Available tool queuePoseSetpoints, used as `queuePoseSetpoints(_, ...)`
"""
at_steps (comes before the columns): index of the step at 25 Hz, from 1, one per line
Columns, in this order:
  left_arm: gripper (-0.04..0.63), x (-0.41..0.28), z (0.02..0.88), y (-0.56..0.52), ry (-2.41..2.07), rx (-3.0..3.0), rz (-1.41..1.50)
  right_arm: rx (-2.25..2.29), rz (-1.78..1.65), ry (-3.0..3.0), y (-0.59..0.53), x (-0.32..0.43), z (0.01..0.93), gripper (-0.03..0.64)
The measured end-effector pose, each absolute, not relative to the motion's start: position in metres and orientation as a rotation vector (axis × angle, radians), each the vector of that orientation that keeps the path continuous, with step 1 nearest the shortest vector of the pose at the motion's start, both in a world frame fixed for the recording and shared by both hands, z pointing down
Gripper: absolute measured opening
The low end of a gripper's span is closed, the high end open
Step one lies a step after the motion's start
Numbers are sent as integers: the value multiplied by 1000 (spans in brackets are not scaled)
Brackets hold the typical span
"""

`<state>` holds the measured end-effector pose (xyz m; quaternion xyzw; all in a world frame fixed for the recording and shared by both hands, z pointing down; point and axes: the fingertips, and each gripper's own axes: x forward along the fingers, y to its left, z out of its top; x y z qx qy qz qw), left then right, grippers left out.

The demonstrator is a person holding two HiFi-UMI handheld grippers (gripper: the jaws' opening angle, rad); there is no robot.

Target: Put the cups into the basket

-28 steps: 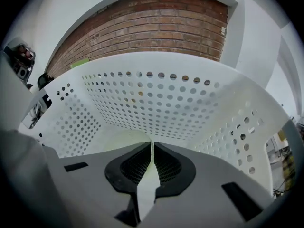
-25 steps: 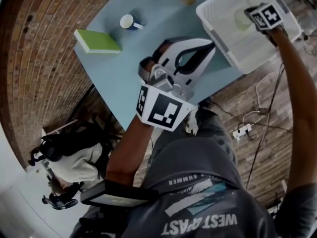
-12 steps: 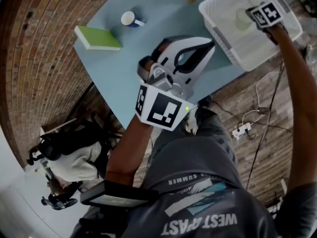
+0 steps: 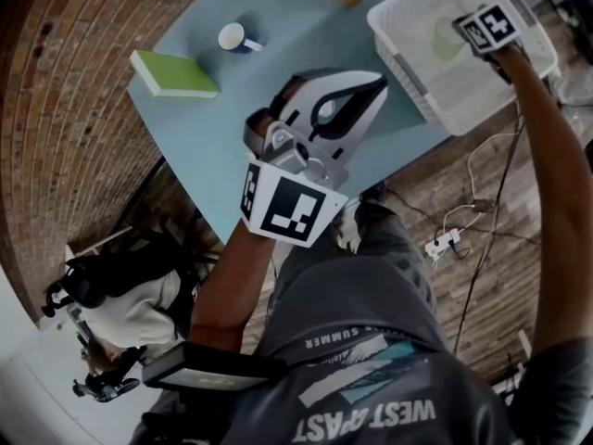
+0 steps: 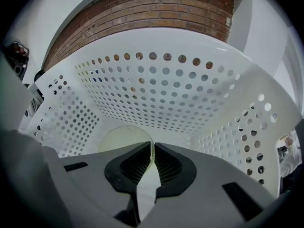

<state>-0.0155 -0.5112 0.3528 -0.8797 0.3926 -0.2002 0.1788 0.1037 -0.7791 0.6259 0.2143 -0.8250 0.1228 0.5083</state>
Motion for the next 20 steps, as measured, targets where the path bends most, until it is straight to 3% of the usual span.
queuePoseSetpoints(15,0,-28,345,-500,1110,-2467,-564,488,233,-1941,-765,103,620,42)
queuePoseSetpoints(20,0,-31,339,-487,1108,-2452,-572,511,196,-1957,-764,100,602,97)
